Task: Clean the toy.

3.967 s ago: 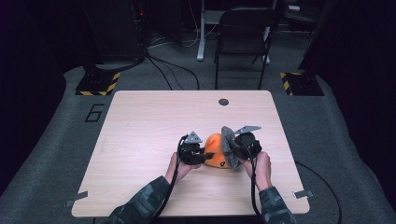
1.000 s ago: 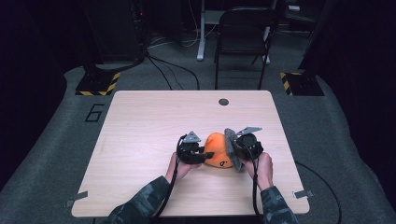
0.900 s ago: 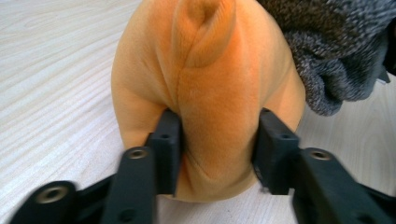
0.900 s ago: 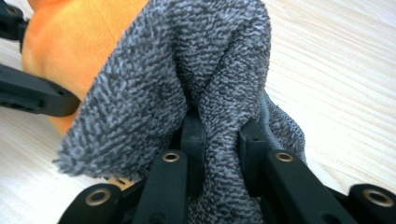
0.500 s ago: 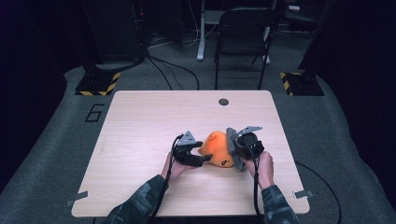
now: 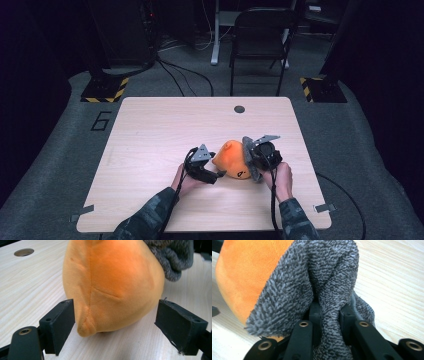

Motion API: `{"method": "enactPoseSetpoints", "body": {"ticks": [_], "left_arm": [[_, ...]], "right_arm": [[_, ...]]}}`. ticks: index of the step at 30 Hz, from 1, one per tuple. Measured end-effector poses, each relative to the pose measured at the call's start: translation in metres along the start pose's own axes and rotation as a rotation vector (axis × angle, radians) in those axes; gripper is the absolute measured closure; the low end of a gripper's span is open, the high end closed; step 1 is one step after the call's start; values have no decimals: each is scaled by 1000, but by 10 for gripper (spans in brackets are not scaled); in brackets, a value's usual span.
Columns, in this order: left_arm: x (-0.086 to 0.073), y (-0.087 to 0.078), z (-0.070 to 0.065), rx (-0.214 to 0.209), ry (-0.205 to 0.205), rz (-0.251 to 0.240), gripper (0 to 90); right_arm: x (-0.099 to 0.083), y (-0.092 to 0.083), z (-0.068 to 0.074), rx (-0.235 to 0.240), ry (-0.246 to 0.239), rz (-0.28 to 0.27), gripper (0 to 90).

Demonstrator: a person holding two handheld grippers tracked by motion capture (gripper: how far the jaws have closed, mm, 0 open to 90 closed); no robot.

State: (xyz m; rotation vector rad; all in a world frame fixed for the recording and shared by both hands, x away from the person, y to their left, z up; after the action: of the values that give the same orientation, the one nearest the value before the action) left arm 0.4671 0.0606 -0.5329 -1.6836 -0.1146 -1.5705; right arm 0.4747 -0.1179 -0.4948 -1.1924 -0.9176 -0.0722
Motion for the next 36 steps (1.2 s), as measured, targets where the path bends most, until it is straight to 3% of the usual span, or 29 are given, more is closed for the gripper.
{"method": "enactPoseSetpoints", "body": {"ticks": [1,4,7,8,12,14,16,18,19,20,24,26,32,36], "left_arm": [[1,3,0,-12,2,-19,163],[-1,7,-2,-2,11,-4,165],[-1,11,-6,10,76,-1,175],[-1,12,-6,9,77,-4,197],[-4,12,-7,33,92,-13,469],[-3,12,-6,35,95,-18,508],[-4,10,-7,36,88,-18,568],[-6,9,-7,45,115,-22,602],[-7,9,-7,49,118,-27,628],[-7,9,-7,49,118,-27,642],[-8,9,-8,60,125,-53,683],[-8,9,-9,63,126,-60,712],[-8,8,-9,70,136,-87,731],[-4,5,-10,65,113,-119,735]], "right_arm": [[1,1,-1,-3,-2,1,768],[0,1,-1,-4,2,1,768],[0,1,-1,-5,2,1,768],[0,1,0,-8,6,1,769],[0,-1,1,-2,-4,-5,768],[3,-8,0,-6,-5,-33,771],[3,-19,-9,-14,4,-55,773],[-3,-33,-26,-51,52,-59,773],[-13,-42,-50,-85,108,-73,773],[-13,-42,-50,-85,108,-73,773],[-37,-39,-81,-123,189,-44,773],[-42,-34,-83,-118,205,-22,772],[-39,-25,-78,-104,173,-13,771],[-37,-26,-76,-113,171,-11,770]]}}
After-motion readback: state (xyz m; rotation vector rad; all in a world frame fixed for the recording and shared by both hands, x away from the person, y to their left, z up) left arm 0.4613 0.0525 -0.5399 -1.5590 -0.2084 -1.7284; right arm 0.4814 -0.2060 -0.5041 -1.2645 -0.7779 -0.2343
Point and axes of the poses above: each handheld gripper's, and its own axes: y roughly forward along the jaws, x roughly out of its top, z roughly to its left, the point moved 7 cm from there along y, roughly forward along the jaws, and after that the axes turned 10 degrees about x, right-handed, at the moved point
